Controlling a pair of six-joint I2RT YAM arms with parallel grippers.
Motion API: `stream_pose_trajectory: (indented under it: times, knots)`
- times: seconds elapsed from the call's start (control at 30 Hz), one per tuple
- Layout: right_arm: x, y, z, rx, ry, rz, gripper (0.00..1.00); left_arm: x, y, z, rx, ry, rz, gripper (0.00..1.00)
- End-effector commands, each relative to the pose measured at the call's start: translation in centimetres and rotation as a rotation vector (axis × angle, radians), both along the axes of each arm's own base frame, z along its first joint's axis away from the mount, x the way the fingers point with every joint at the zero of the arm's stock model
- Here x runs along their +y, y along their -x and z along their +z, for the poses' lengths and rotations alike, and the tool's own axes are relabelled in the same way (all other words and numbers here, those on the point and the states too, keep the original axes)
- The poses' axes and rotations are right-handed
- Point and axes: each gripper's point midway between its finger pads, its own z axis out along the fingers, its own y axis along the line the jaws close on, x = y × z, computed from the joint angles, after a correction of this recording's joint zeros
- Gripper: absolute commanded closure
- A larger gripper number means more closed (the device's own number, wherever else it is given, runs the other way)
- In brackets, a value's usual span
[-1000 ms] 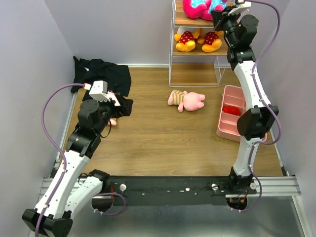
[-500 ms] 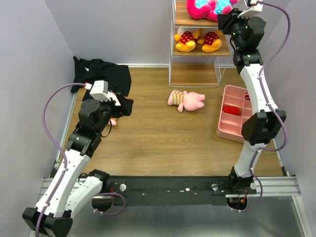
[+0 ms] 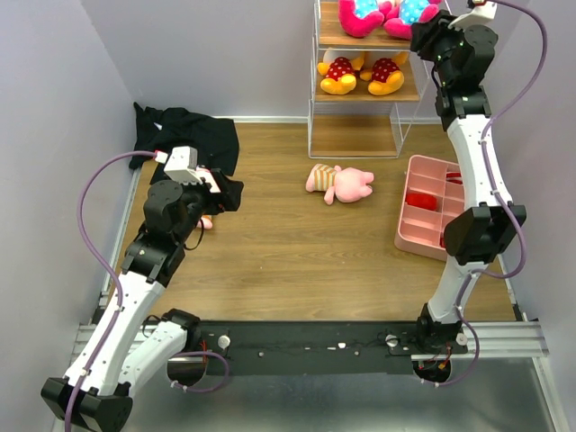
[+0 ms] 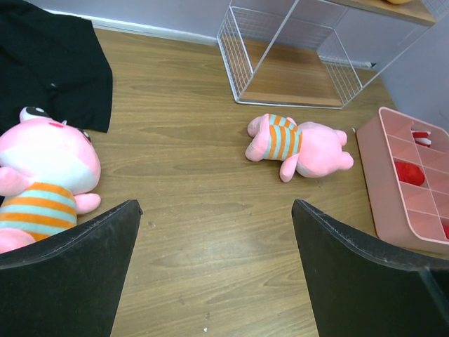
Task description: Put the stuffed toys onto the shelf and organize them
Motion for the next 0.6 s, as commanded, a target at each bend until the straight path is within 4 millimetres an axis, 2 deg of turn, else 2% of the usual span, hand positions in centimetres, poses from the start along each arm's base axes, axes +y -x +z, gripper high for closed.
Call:
stream_pose_trajectory:
  times: [0.0, 0.07, 0.1, 0.13, 0.17, 0.2, 0.27, 0.3, 0.37, 0.43, 0.5, 0.53, 0.57]
  knots:
    - [-0.9, 1.5, 2.2, -0.053, -0.016, -0.01, 0.53, -0.2, -0.2, 0.0, -0.011, -0.002, -0.008, 0.01]
    - [-0.8, 1.6, 2.8, -0.068, -0.021, -0.006, 0.62, -0.1, -0.3, 0.1, -0.014, -0.003, -0.007, 0.01]
    - [-0.7, 0.9, 2.0, -0.043, -0.018, -0.005, 0.69, -0.2, -0.3, 0.0, -0.011, -0.002, -0.007, 0.01]
    - [-0.8, 0.9, 2.2, -0.044, -0.015, -0.002, 0.89, -0.5, -0.2, -0.1, -0.008, 0.001, -0.028, 0.01]
    - [-0.3, 0.9, 2.6, -0.056, -0.009, 0.029, 0.99, -0.5, -0.2, 0.0, -0.01, 0.001, -0.028, 0.01]
    - [-0.2, 0.9, 1.9, -0.033, -0.01, 0.047, 0.99, -0.5, -0.2, 0.0, -0.011, 0.002, -0.028, 0.01]
    - [1.0, 1.9, 2.6, -0.064, -0.014, 0.117, 0.99, -0.4, -0.1, 0.1, -0.012, 0.004, -0.026, 0.01]
    - [1.2, 1.9, 1.9, -0.063, -0.018, 0.133, 0.99, -0.4, -0.2, 0.1, -0.012, 0.004, -0.025, 0.01]
    - [1.9, 3.1, 2.9, -0.083, -0.035, 0.186, 0.99, -0.5, -0.2, 0.0, -0.01, 0.005, -0.029, 0.01]
    - [1.8, 3.4, 3.6, -0.098, -0.048, 0.21, 0.99, -0.6, -0.1, 0.0, -0.01, 0.006, -0.033, 0.01]
    - [2.0, 2.3, 2.5, -0.048, -0.069, 0.214, 0.99, -0.6, -0.1, 0.0, -0.012, 0.006, -0.037, 0.01]
    - [0.9, 2.4, 4.0, -0.074, -0.07, 0.2, 0.99, -0.6, -0.1, 0.1, -0.015, 0.006, -0.034, 0.01]
    - [1.0, 1.2, 2.6, -0.04, -0.083, 0.219, 0.99, -0.6, 0.0, 0.1, -0.015, 0.005, -0.035, 0.01]
